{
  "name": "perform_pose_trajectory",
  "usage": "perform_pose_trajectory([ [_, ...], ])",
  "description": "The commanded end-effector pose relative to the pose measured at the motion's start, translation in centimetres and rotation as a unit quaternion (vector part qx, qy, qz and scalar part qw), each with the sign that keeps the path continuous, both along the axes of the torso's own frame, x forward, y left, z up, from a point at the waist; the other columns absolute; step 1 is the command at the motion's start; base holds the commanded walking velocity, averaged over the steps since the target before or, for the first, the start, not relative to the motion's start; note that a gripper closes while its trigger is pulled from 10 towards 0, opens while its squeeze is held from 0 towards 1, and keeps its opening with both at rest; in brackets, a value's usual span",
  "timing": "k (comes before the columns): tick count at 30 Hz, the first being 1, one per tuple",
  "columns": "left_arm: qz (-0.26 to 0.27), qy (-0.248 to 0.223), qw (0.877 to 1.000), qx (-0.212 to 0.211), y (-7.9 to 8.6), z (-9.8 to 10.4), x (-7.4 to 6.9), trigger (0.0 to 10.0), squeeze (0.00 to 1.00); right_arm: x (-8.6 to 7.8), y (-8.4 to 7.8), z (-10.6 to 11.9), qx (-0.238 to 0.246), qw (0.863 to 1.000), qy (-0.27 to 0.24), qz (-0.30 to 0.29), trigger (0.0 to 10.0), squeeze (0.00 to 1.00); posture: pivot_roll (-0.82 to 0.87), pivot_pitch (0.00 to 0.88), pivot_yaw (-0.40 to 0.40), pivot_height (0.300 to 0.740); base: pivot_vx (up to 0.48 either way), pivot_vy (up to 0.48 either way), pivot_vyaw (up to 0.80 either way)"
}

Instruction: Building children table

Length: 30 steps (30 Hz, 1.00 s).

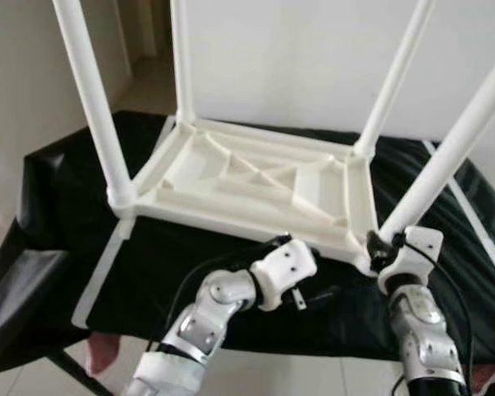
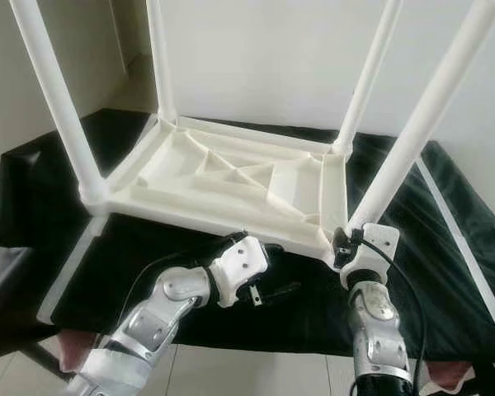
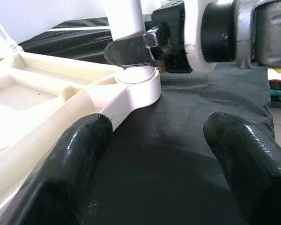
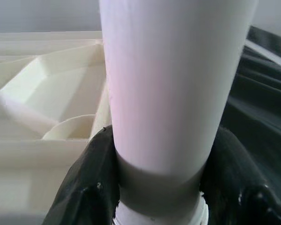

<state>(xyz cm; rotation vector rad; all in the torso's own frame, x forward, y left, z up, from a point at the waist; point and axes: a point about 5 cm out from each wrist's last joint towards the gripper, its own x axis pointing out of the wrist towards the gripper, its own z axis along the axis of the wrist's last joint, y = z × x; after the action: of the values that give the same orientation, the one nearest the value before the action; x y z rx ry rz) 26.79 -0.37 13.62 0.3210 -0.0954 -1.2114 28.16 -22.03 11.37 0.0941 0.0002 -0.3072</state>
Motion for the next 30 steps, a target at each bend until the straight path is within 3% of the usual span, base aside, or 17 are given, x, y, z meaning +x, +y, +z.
perform_pose_trajectory([
  [1,0.034,-0.007,0.999,-0.001,0.0,-0.1,0.3,10.0,0.00,-0.7,-0.8,-1.8,0.026,0.997,0.039,-0.054,10.0,0.00,-0.01,0.000,-0.035,0.740,0.000,0.000,0.00],
  [4,0.034,-0.005,0.999,-0.002,0.0,-0.1,0.1,10.0,0.00,-0.1,1.4,-1.5,0.076,0.990,0.027,-0.116,10.0,0.00,-0.01,0.000,-0.033,0.740,0.000,0.000,0.00],
  [8,0.034,-0.005,0.999,-0.002,0.0,-0.1,0.2,10.0,0.00,0.3,2.3,-1.1,0.086,0.988,0.020,-0.129,10.0,0.00,-0.01,0.000,-0.031,0.740,0.000,0.000,0.00],
  [9,0.034,-0.005,0.999,0.000,0.0,-0.1,0.1,10.0,0.00,0.6,2.8,-0.7,0.085,0.990,0.007,-0.109,10.0,0.00,0.00,0.000,-0.033,0.740,0.000,0.000,0.00],
  [18,0.036,-0.004,0.999,0.001,0.2,-0.1,0.2,10.0,0.00,0.4,2.3,-0.3,0.077,0.991,-0.009,-0.108,10.0,0.00,0.00,0.000,-0.035,0.740,0.000,0.000,0.00],
  [19,0.036,-0.004,0.999,-0.001,0.1,-0.1,0.1,10.0,0.00,0.4,2.4,0.0,0.074,0.992,-0.020,-0.102,10.0,1.00,-0.01,0.000,-0.037,0.740,0.000,0.000,0.00],
  [30,0.040,-0.002,0.999,-0.003,0.2,-0.2,0.0,10.0,0.00,-0.2,2.5,0.3,0.030,0.996,-0.028,-0.083,10.0,1.00,0.00,0.000,-0.049,0.740,0.000,0.000,0.00],
])
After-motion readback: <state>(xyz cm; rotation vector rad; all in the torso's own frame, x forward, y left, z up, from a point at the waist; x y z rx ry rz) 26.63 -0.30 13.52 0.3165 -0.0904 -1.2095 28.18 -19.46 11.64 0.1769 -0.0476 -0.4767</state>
